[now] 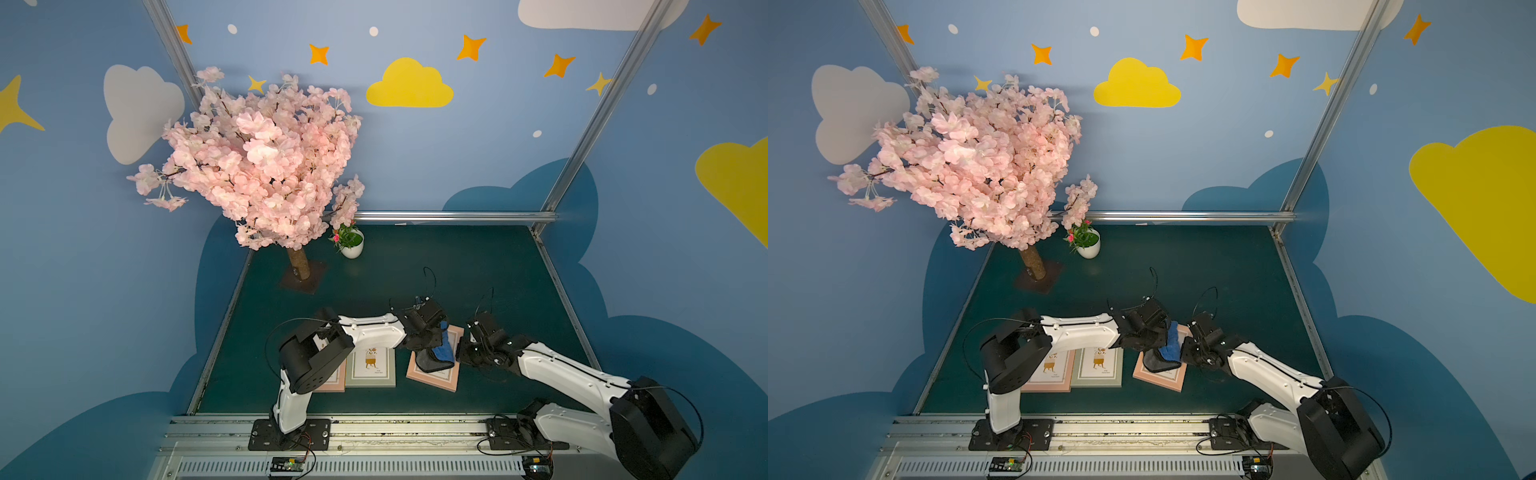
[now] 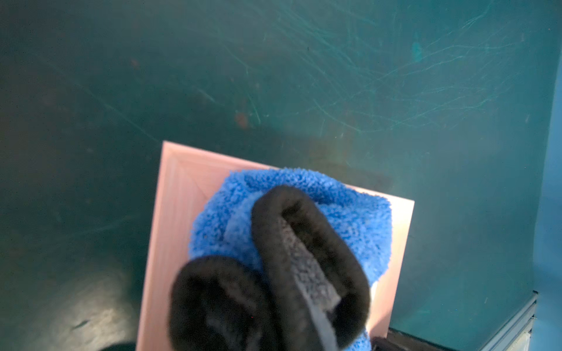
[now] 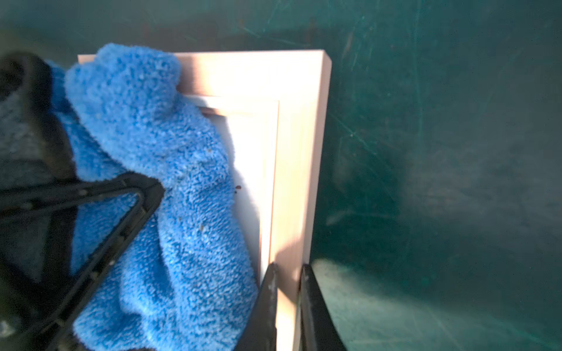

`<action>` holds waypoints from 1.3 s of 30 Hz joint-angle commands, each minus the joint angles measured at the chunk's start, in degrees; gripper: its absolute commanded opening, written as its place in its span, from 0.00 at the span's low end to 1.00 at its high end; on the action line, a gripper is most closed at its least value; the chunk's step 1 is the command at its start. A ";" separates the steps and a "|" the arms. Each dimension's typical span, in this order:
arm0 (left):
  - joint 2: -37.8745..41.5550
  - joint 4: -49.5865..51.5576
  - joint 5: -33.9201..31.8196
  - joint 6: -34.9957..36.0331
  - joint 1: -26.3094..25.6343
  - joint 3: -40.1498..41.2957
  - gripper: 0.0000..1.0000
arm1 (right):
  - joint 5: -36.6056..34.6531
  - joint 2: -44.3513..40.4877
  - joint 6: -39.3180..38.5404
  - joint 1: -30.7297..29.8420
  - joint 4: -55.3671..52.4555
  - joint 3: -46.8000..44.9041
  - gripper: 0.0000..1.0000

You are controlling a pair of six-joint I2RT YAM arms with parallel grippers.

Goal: Wipe the picture frame with a cloth
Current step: Wipe the dirt from the picture frame.

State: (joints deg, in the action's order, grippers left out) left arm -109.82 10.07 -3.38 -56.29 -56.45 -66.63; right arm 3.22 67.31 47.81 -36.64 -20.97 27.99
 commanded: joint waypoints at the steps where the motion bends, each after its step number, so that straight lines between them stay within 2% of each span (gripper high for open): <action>1: 0.42 6.37 0.42 -0.66 -1.60 4.95 0.03 | 1.79 2.84 1.37 0.15 -1.99 -5.12 0.13; 5: 1.86 9.95 0.76 -2.06 -4.03 7.06 0.03 | 2.55 2.26 1.09 0.56 -1.89 -5.16 0.13; 11: 7.38 10.76 2.58 -6.89 -6.21 12.54 0.03 | 2.93 0.86 0.98 0.78 -1.62 -6.08 0.15; 16: 9.88 10.38 2.71 -8.14 -8.33 13.37 0.03 | 3.00 -0.21 0.97 0.87 -0.98 -6.31 0.16; 22: 10.35 9.19 3.39 -7.78 -8.33 12.50 0.03 | 3.82 -0.40 -0.35 0.96 -1.26 -5.57 0.17; 26: 13.02 10.00 4.09 -6.43 -7.85 11.17 0.03 | 4.98 -2.04 -1.00 0.98 -1.47 -5.16 0.22; 29: 16.57 12.74 4.45 -4.76 -7.33 9.50 0.03 | 4.83 -4.64 -0.86 1.05 -3.35 -4.43 0.28; 33: 21.00 14.75 4.65 -2.73 -6.19 8.02 0.03 | 2.49 -8.90 3.09 1.05 -5.10 -4.44 0.32; 39: 27.24 14.70 2.68 -1.78 -4.32 9.40 0.03 | -0.33 -17.01 2.35 1.29 -3.41 -6.00 0.37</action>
State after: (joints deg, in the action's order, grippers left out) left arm -84.51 22.59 0.34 -59.72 -61.67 -57.63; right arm 5.19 53.10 49.76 -35.33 -23.62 23.00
